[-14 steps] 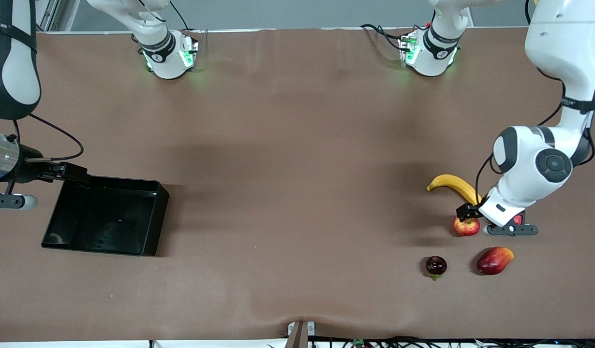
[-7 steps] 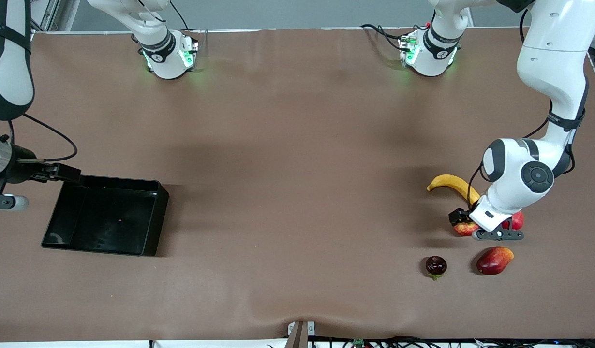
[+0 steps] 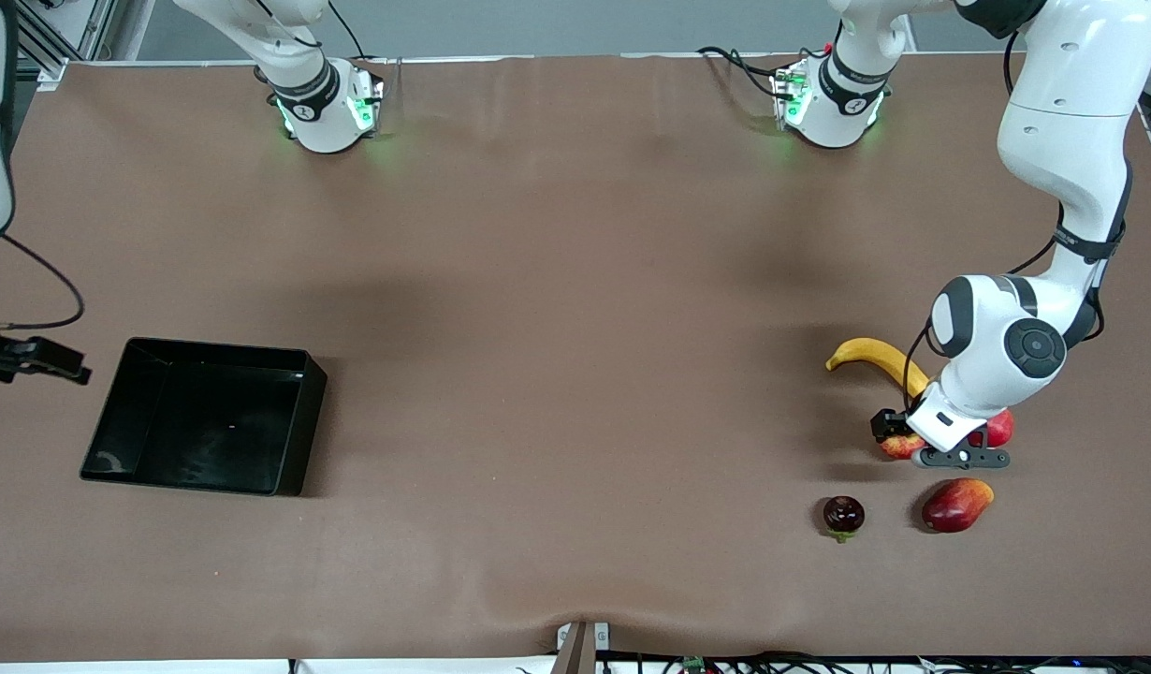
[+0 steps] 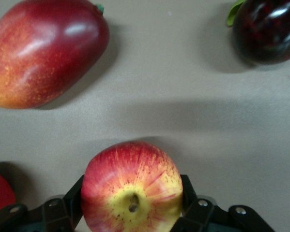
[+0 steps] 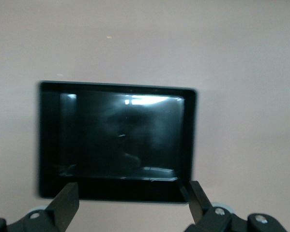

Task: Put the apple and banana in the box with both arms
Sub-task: 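Close the left gripper on the red apple while the right gripper pushes the tray, then lift the apple with the left gripper while the right gripper slides the tray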

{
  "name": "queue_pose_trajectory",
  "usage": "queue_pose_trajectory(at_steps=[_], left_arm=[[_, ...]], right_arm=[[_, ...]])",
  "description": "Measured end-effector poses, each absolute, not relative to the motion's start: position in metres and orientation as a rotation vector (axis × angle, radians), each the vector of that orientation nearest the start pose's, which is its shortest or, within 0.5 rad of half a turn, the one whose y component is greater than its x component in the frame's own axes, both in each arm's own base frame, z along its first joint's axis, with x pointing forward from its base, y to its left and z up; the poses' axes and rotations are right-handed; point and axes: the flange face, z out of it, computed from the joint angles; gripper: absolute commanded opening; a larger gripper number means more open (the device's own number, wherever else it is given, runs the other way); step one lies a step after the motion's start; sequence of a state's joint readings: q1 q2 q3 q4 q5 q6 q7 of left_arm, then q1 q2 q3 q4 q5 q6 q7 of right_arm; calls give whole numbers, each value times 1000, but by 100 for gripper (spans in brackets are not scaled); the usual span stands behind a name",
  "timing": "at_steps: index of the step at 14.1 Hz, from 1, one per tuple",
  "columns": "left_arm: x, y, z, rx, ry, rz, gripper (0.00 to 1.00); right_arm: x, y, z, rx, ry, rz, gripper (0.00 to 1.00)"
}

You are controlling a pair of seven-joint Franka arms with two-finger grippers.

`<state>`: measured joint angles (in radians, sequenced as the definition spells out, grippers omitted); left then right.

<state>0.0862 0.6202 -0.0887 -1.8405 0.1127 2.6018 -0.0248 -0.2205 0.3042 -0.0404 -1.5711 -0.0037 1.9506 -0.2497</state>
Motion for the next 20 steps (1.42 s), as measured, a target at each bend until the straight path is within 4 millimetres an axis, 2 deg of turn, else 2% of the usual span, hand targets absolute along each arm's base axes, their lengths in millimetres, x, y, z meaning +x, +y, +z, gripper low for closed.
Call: queue_pose_trajectory(at_steps=[2, 4, 6, 10, 11, 12, 14, 17, 20], left_arm=[[663, -3, 211, -3118, 86, -246, 0], [667, -8, 227, -3115, 95, -252, 0], [674, -21, 255, -3117, 123, -209, 0], [686, -52, 329, -3122, 158, -83, 0], [687, -58, 344, -3123, 162, -61, 0], [687, -62, 355, -3124, 158, -41, 0], [685, -72, 372, -3128, 143, -11, 0], [681, -87, 388, -3134, 128, 20, 0], [677, -118, 403, -3156, 92, 33, 0]], right_arm=[[634, -214, 428, -3176, 9, -80, 100], [635, -238, 380, -3167, 36, -33, 100], [641, -243, 335, -3155, 48, -10, 100], [649, -242, 261, -3144, 46, 11, 100], [649, -242, 245, -3143, 46, 23, 58], [648, -242, 232, -3140, 47, 39, 1], [647, -241, 221, -3134, 49, 60, 0], [647, -242, 221, -3134, 52, 61, 0], [649, -243, 224, -3137, 54, 49, 0]])
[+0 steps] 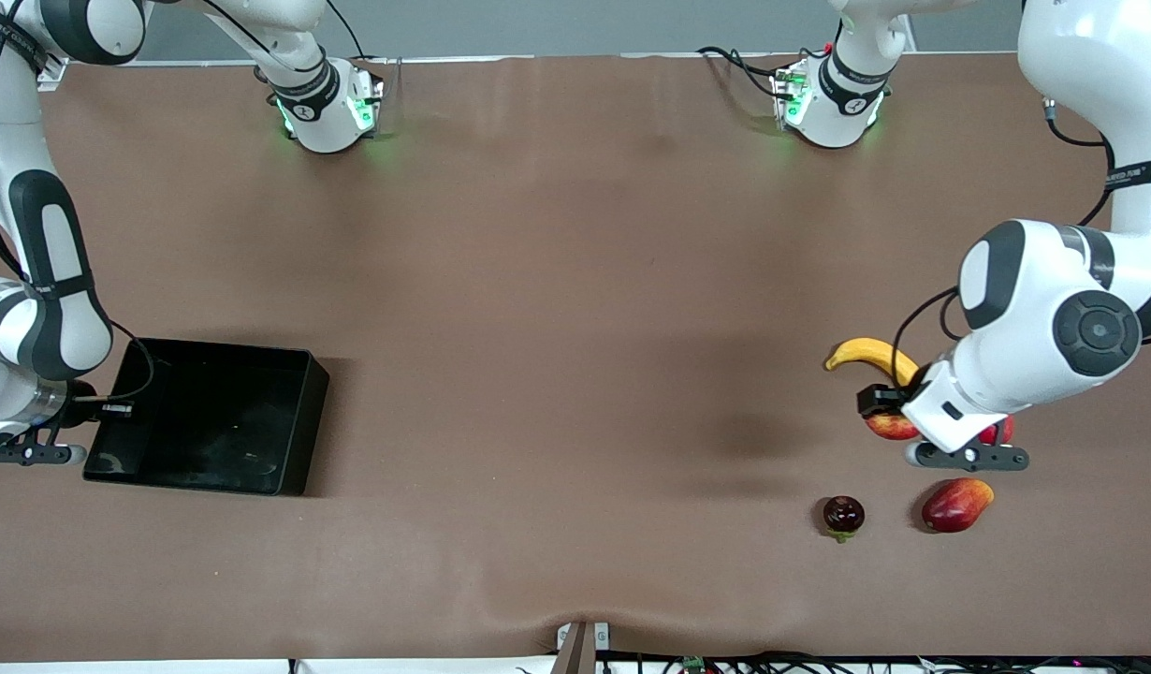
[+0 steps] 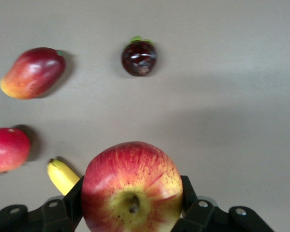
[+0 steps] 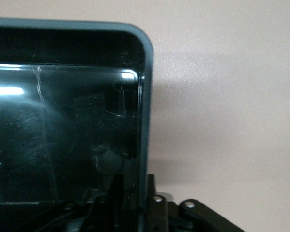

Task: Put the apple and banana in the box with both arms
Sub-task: 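Lift the apple with the left gripper while the right gripper slides the tray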

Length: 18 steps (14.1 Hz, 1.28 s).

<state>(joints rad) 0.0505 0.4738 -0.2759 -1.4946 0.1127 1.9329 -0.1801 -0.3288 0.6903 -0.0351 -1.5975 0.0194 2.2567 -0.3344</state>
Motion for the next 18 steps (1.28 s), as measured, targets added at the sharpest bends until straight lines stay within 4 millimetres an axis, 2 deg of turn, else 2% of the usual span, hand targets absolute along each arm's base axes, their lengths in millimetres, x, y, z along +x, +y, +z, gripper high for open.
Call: queue_pose_trajectory(at_steps=[3, 5, 7, 9, 12, 15, 18], left_arm=[[672, -150, 419, -3181, -30, 34, 0], [667, -176, 427, -3195, -149, 26, 0], [662, -201, 437, -3201, -226, 4, 0], [659, -217, 443, -3203, -280, -11, 0], [658, -228, 450, -3206, -323, -27, 0], [659, -229, 456, -3219, -352, -33, 0], [662, -224, 461, -3229, -375, -36, 0]], right_arm=[[657, -237, 236, -3136, 42, 13, 0], [665, -225, 256, -3132, 11, -23, 0], [675, -200, 286, -3114, -39, -50, 0], [680, -164, 316, -3094, -74, -38, 0], [686, -93, 340, -3071, -100, 2, 0], [687, 2, 340, -3015, -105, 79, 0], [677, 103, 338, -2980, -100, 127, 0]])
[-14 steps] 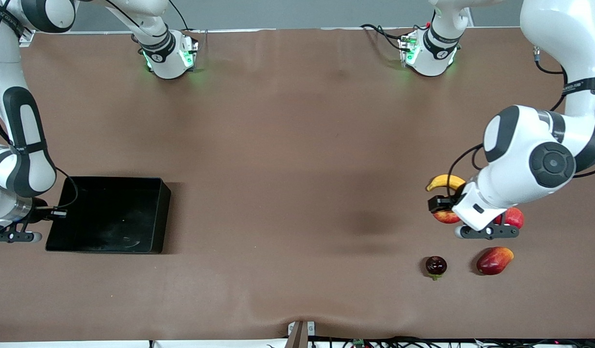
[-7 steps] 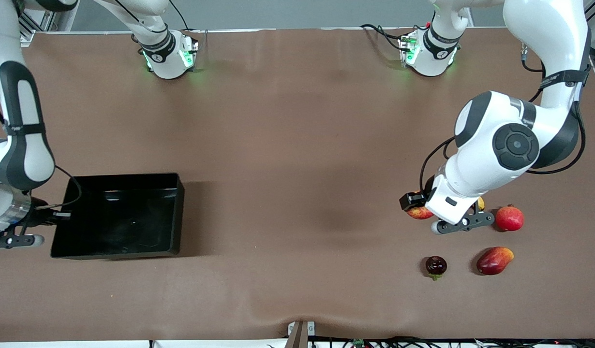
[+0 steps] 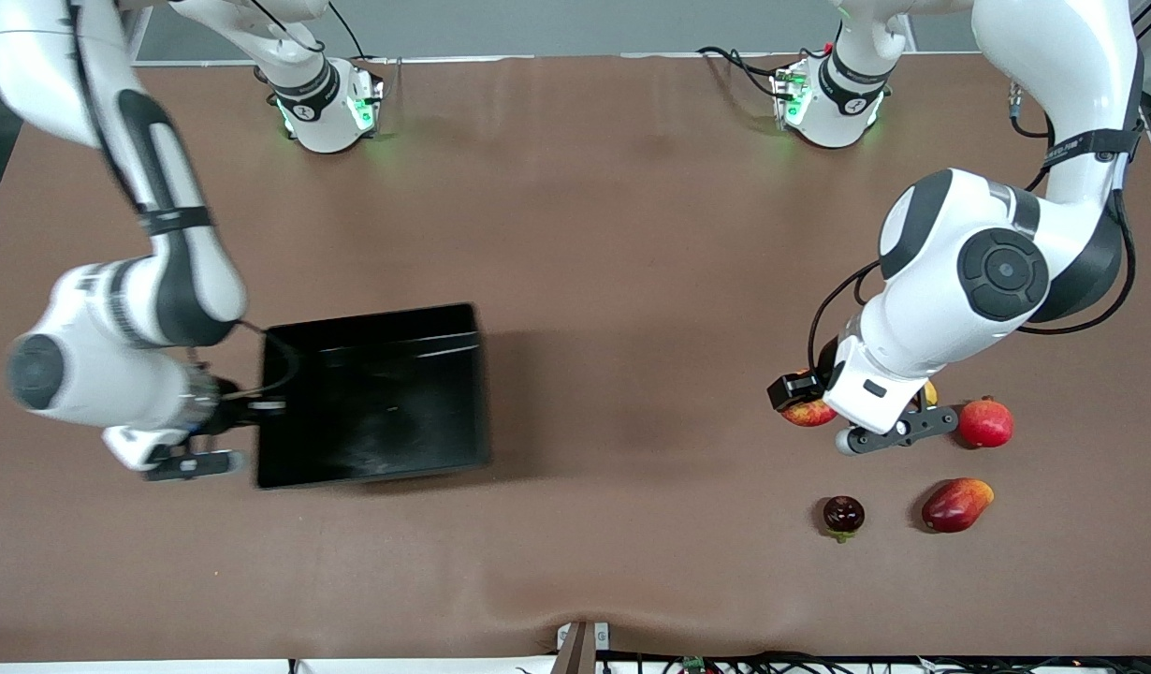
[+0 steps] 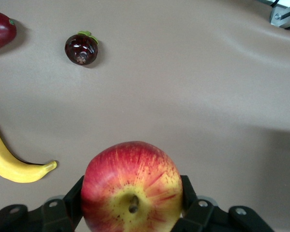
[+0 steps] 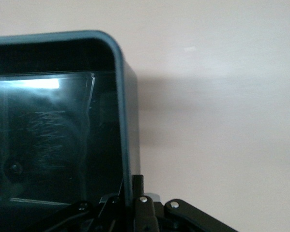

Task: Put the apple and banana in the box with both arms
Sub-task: 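Lift the apple with the left gripper while the right gripper slides the tray, then carry the apple into the tray with the left gripper while the right gripper withdraws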

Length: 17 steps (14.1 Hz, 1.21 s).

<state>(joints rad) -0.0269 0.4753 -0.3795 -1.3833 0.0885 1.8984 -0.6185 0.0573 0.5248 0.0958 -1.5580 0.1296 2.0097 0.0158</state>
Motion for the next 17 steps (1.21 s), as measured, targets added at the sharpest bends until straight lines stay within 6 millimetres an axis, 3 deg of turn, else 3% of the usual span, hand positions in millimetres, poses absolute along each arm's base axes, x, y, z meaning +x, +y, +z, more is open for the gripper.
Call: queue_pose_trajectory(at_steps=[4, 6, 10, 13, 14, 16, 17], left_arm=[[665, -219, 467, -3244, -404, -31, 0], [665, -219, 469, -3250, -408, -28, 0], [664, -222, 476, -3276, -424, -7, 0], [663, -225, 495, -3296, -438, 2, 0], [662, -228, 498, -3307, -463, 13, 0], [660, -235, 501, -3313, -523, 31, 0], [659, -239, 503, -3314, -546, 35, 0]], right_arm=[[640, 253, 338, -2993, 37, 144, 0], [617, 317, 334, -2987, 28, 104, 0], [574, 405, 287, -2973, 82, 71, 0], [540, 455, 256, -2972, 121, 81, 0], [532, 465, 250, -2973, 135, 86, 9], [526, 475, 244, -2975, 149, 92, 100], [527, 475, 243, -2975, 152, 92, 100]])
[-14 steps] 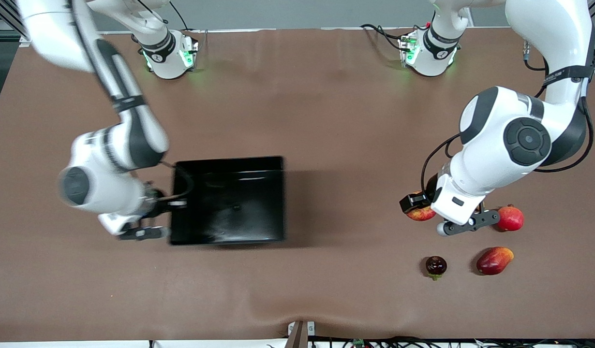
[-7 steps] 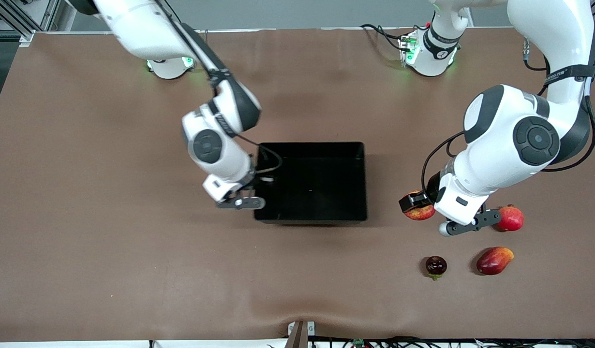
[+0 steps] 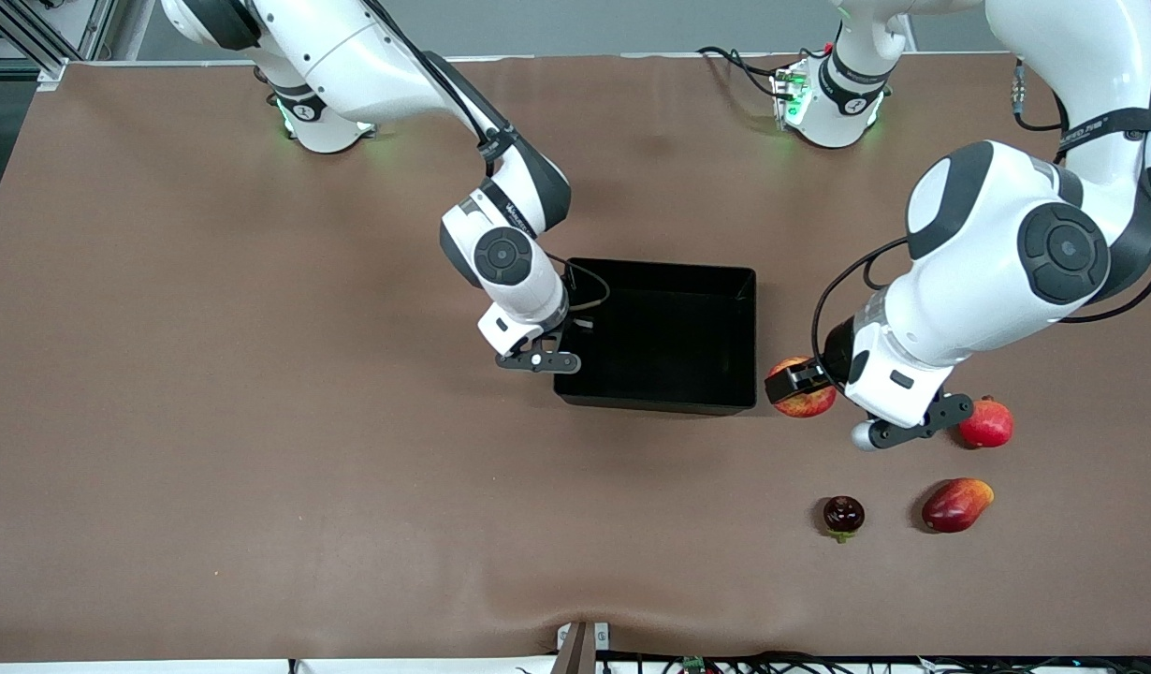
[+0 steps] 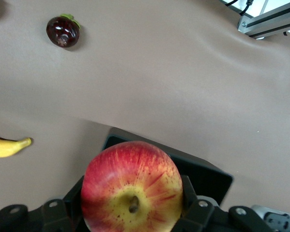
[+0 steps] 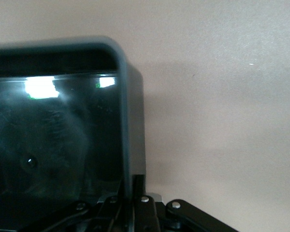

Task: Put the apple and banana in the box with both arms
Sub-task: 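Carry the apple into the tray with the left gripper while the right gripper withdraws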

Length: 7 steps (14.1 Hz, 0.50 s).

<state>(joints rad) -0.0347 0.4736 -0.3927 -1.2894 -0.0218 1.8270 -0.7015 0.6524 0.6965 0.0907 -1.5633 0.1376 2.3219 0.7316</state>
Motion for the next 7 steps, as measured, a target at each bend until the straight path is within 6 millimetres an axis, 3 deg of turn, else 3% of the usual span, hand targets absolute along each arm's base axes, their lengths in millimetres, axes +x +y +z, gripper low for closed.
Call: queue_pose_trajectory(at_steps=[4, 7], left_arm=[[650, -259, 515, -3350, -688, 97, 0], [635, -296, 522, -3348, -759, 129, 0]], right_arm=[[537, 471, 249, -2969, 170, 67, 100], [555, 460, 268, -2953, 202, 23, 100]])
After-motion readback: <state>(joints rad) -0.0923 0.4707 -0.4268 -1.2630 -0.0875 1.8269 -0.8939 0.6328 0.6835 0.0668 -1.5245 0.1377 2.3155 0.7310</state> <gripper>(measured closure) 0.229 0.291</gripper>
